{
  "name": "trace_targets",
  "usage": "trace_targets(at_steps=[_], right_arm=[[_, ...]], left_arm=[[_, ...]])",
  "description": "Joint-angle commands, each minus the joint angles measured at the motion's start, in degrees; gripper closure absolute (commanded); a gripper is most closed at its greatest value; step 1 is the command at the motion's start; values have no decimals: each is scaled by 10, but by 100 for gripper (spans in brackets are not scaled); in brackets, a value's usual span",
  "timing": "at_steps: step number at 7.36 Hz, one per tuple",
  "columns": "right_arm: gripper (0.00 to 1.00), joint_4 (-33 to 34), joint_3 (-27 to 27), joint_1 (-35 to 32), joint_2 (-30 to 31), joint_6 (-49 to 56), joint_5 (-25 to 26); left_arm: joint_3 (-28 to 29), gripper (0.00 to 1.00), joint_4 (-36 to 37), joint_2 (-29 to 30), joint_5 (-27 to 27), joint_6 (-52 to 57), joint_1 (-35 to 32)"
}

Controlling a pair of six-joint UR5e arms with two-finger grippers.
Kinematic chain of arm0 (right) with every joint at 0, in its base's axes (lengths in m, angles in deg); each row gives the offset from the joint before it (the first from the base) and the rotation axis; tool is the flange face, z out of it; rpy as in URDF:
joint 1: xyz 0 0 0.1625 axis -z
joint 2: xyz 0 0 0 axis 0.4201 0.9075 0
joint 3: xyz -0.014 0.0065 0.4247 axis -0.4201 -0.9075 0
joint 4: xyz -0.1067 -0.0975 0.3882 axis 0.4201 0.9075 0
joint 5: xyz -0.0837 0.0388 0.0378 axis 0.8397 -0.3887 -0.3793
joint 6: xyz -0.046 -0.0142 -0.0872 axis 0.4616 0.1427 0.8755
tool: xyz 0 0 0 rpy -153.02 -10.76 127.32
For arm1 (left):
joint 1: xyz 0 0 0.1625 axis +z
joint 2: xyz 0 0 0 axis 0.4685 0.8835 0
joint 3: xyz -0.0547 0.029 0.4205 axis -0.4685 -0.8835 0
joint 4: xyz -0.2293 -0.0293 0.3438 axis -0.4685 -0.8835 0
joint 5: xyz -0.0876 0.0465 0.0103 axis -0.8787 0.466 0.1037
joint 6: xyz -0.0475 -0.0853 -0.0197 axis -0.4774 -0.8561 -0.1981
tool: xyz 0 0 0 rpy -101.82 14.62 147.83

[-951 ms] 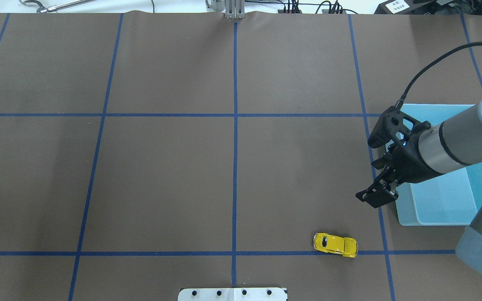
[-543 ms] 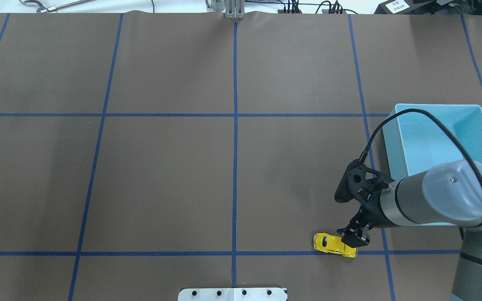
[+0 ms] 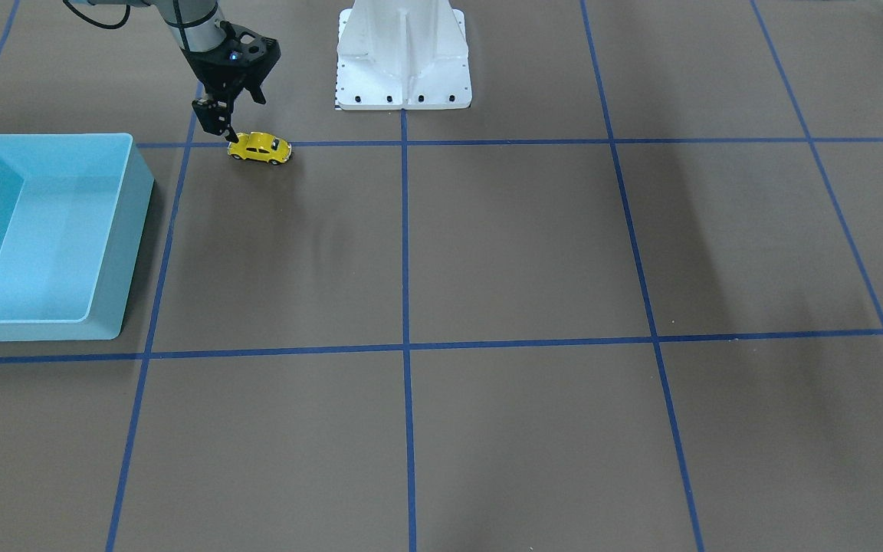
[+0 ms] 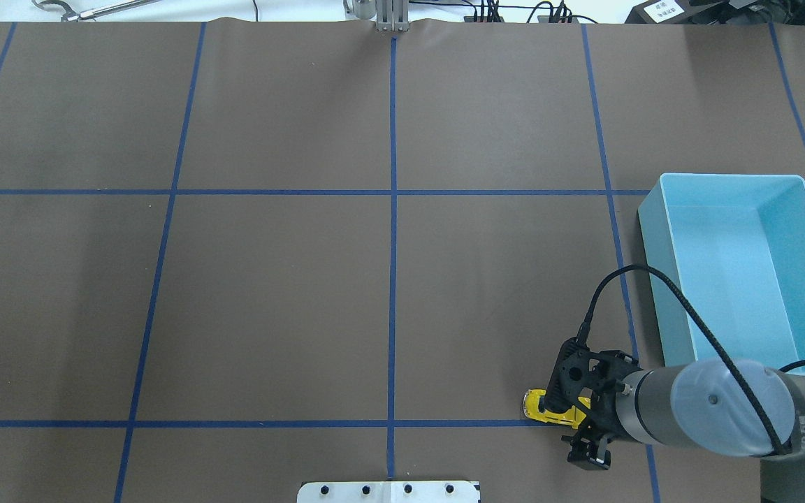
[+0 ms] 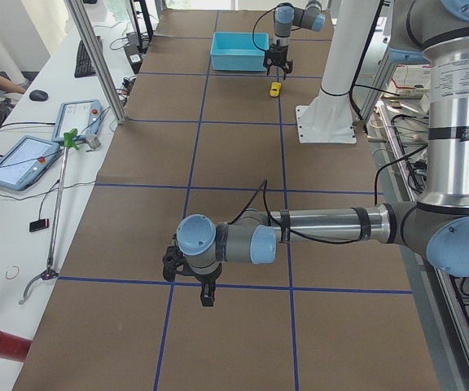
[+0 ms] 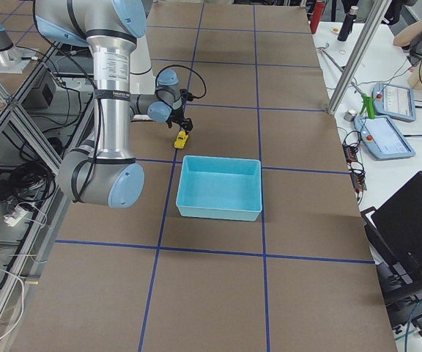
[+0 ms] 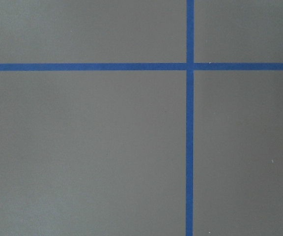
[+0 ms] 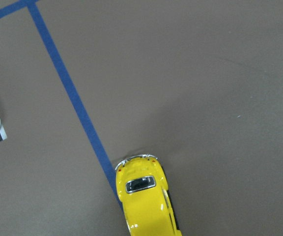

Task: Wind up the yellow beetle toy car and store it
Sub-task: 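Lower the right gripper over the car and close on it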

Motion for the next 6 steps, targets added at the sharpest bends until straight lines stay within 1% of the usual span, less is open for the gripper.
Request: trace_targets(at_steps=[1, 3, 4, 5, 6], right_arm=[[2, 2, -17, 18, 1, 0, 22], [2, 2, -31, 11, -3, 7, 27], [2, 1, -41, 1, -13, 7, 27], [4, -2, -51, -6, -22, 8, 26], [5, -3, -66, -6, -40, 8, 27]], left_arm=[[-29, 0, 46, 7, -5, 3, -1], [-33, 0, 50, 10, -2, 40, 6], [-34, 0, 50, 10, 25, 90, 6], [-34, 0, 69, 12, 38, 110, -1], [-46, 0, 125, 15, 40, 111, -5]])
